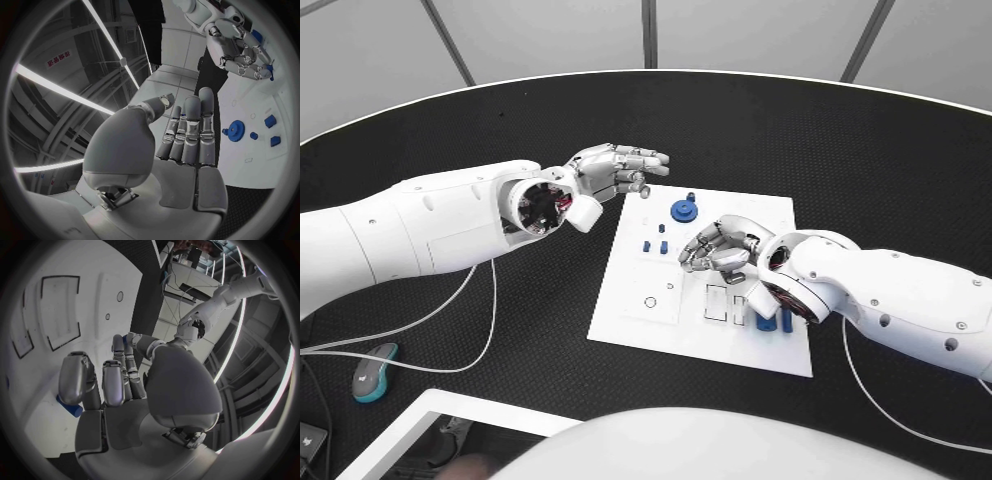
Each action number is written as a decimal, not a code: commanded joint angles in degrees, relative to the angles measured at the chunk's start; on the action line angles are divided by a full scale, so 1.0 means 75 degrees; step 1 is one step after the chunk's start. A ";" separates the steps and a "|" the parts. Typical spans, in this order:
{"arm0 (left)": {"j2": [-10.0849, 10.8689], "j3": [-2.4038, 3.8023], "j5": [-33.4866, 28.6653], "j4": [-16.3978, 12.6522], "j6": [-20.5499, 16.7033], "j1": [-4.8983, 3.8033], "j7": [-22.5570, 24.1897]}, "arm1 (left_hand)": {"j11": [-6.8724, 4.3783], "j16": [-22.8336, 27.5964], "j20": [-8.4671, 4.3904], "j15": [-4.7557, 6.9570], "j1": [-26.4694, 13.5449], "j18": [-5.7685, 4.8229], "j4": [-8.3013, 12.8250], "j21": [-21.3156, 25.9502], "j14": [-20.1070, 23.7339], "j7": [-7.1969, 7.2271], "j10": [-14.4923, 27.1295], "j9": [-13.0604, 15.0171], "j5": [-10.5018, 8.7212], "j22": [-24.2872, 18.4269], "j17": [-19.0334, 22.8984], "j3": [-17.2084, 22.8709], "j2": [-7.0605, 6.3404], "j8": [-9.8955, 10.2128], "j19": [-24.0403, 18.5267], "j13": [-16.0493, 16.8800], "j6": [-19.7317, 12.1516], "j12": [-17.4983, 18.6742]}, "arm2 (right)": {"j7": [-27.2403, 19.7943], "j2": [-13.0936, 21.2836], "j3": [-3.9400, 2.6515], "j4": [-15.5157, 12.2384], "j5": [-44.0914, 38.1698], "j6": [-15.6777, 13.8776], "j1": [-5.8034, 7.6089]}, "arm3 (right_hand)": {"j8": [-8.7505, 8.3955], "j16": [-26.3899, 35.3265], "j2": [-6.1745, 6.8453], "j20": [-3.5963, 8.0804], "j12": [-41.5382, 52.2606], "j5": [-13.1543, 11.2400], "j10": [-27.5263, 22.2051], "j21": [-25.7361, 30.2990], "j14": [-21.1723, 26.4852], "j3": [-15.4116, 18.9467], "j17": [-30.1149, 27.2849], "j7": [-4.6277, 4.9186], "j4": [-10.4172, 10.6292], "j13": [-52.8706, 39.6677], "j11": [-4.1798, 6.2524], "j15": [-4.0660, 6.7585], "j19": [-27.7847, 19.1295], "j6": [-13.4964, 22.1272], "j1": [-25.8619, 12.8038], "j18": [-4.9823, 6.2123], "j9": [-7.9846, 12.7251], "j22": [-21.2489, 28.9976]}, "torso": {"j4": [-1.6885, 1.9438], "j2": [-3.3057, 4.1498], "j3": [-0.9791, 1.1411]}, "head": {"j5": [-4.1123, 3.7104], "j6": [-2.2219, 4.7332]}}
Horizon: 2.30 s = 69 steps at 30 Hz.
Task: Assemble the parts on the task board
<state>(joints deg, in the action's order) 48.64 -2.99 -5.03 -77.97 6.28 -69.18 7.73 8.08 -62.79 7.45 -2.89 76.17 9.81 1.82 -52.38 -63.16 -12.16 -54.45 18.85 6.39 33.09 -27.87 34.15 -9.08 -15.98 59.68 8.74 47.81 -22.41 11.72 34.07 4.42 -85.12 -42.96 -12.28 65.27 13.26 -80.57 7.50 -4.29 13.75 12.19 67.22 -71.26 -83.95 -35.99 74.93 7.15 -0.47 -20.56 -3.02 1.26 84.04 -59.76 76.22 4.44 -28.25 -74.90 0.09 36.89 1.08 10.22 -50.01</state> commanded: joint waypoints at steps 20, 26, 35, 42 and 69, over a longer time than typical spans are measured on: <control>-0.0028 0.0000 0.0001 0.0004 0.0005 -0.0001 -0.0017 | -0.0011 -0.0054 0.0055 -0.0028 0.0069 0.0104 -0.0012 0.0049 0.0060 -0.0009 0.0063 -0.0010 -0.0009 -0.0009 0.0019 -0.0058 0.0028 0.0043 -0.0016 0.0015 -0.0079 -0.0037 | 0.0658 -0.0370 0.0004 0.0439 0.2111 0.0478 0.0066 | 0.0020 -0.0002 -0.0085 0.0020 -0.0010 0.0096 0.0048 0.0020 -0.0328 -0.0029 0.0007 0.0001 0.0024 0.0012 0.0000 0.0029 0.0173 -0.0008 -0.0046 -0.0108 -0.0029 -0.0967 | 0.0016 0.0017 0.0008 | 0.0246 0.0001; -0.0038 0.0000 0.0001 0.0002 0.0003 -0.0001 -0.0020 | -0.0011 -0.0054 0.0055 -0.0028 0.0069 0.0104 -0.0012 0.0049 0.0060 -0.0009 0.0063 -0.0010 -0.0009 -0.0009 0.0019 -0.0058 0.0028 0.0043 -0.0016 0.0015 -0.0079 -0.0037 | 0.0748 -0.0459 0.0009 0.0532 0.2220 0.0607 0.0067 | 0.0020 -0.0005 -0.0089 0.0020 -0.0010 0.0102 0.0050 0.0014 -0.0329 -0.0029 0.0011 0.0000 0.0026 0.0012 0.0000 0.0028 0.0174 -0.0007 -0.0048 -0.0109 -0.0032 -0.0970 | 0.0020 0.0016 0.0011 | 0.0317 0.0001; -0.0034 0.0001 0.0001 -0.0009 -0.0004 -0.0002 -0.0023 | -0.0011 -0.0054 0.0055 -0.0028 0.0069 0.0104 -0.0012 0.0049 0.0060 -0.0009 0.0063 -0.0010 -0.0009 -0.0009 0.0019 -0.0058 0.0028 0.0043 -0.0016 0.0015 -0.0079 -0.0037 | 0.0938 -0.0515 0.0013 0.0628 0.2247 0.0684 0.0067 | 0.0021 0.0002 -0.0093 0.0019 -0.0011 0.0111 0.0051 0.0016 -0.0325 -0.0029 0.0001 -0.0001 0.0028 0.0013 0.0000 0.0028 0.0172 -0.0004 -0.0052 -0.0109 -0.0035 -0.0970 | 0.0010 0.0019 0.0011 | 0.0426 0.0001; -0.0050 0.0001 0.0001 -0.0013 -0.0004 -0.0002 -0.0026 | -0.0011 -0.0054 0.0055 -0.0028 0.0069 0.0104 -0.0012 0.0049 0.0060 -0.0009 0.0063 -0.0010 -0.0009 -0.0009 0.0019 -0.0058 0.0028 0.0043 -0.0016 0.0015 -0.0079 -0.0037 | 0.1139 -0.0576 0.0016 0.0720 0.2249 0.0738 0.0066 | 0.0020 -0.0003 -0.0099 0.0019 -0.0013 0.0127 0.0050 0.0008 -0.0326 -0.0031 0.0010 -0.0002 0.0027 0.0013 0.0001 0.0027 0.0173 0.0000 -0.0052 -0.0111 -0.0038 -0.0974 | 0.0016 0.0016 0.0016 | 0.0493 0.0001; -0.0086 0.0001 0.0001 0.0025 -0.0011 -0.0003 -0.0039 | -0.0005 -0.0070 0.0063 -0.0036 0.0074 0.0105 -0.0017 0.0051 0.0069 -0.0017 0.0088 -0.0007 -0.0010 -0.0011 0.0029 -0.0067 0.0030 0.0048 -0.0017 0.0021 -0.0091 -0.0059 | 0.1574 -0.0751 0.0019 0.1071 0.3030 0.0995 0.0066 | 0.0024 -0.0008 -0.0107 0.0018 -0.0013 0.0150 0.0056 -0.0028 -0.0325 -0.0028 0.0017 -0.0003 0.0030 0.0013 0.0001 0.0027 0.0180 0.0003 -0.0061 -0.0118 -0.0048 -0.0991 | 0.0009 0.0011 0.0010 | 0.0648 0.0001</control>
<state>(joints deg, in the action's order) 48.01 -2.98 -5.02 -77.79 6.20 -69.20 7.44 8.08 -63.01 7.61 -3.10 76.17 9.72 1.65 -52.38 -62.95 -12.16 -54.04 18.85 6.39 33.06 -27.71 33.99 -9.08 -15.98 59.52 8.84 47.40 -22.65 23.41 28.49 4.56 -77.16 -20.29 -4.88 65.77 13.22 -80.56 7.11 -4.29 13.76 12.98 67.16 -71.22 -83.95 -35.98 74.94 7.26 -0.46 -20.54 -3.09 1.26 84.04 -59.43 75.82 4.44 -28.52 -74.90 0.13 36.97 1.18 15.02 -50.01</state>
